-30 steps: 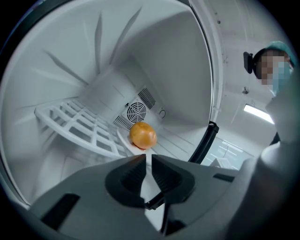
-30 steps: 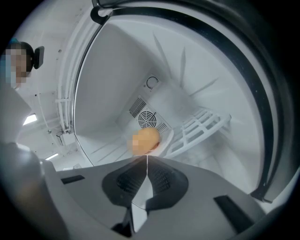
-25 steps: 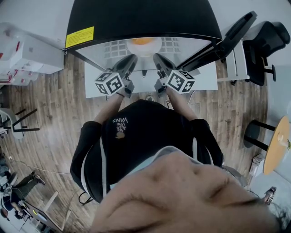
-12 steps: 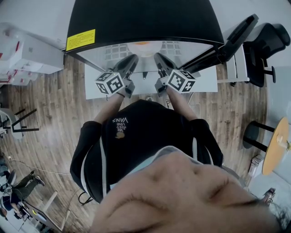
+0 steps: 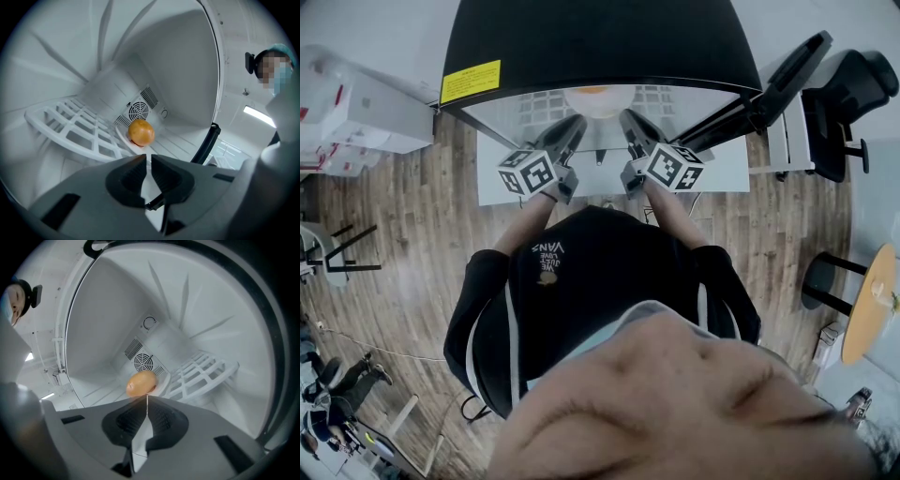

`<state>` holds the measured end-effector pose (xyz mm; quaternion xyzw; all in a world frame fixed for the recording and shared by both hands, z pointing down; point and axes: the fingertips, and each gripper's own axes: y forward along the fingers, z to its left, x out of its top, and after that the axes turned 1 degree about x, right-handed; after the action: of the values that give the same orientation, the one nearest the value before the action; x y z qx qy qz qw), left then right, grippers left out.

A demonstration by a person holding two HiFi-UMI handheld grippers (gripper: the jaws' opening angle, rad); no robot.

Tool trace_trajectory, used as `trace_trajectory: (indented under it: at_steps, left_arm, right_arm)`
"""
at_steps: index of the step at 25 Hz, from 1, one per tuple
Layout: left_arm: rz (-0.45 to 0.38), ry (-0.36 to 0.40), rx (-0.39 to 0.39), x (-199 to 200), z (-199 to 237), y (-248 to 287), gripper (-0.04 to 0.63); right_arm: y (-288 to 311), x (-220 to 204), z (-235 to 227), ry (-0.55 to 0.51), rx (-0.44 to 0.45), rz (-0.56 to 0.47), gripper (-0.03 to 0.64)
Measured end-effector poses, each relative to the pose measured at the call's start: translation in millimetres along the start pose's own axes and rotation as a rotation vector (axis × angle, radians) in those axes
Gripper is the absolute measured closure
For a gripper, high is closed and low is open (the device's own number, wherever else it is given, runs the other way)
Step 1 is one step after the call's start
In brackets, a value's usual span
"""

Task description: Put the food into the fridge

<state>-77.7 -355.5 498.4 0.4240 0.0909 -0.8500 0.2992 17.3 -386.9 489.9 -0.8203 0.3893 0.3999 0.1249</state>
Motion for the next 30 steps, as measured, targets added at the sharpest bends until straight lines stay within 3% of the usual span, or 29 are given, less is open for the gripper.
trace_trajectory:
  at_steps: [11,30]
  left_arm:
    - [-0.004,0.035,-0.024,0.9,-7.2,-4.1,0.555]
    - [0.064,0.135,-0.094,-19.9,-33.9,-28.0,0.555]
  right_arm:
    - [-8.3,6.2,5.3,-0.111,-0.026,-0.023,0.6]
    - [-45.1,-10.1,27.0,-0.234,-0.099,-0.055,0.601]
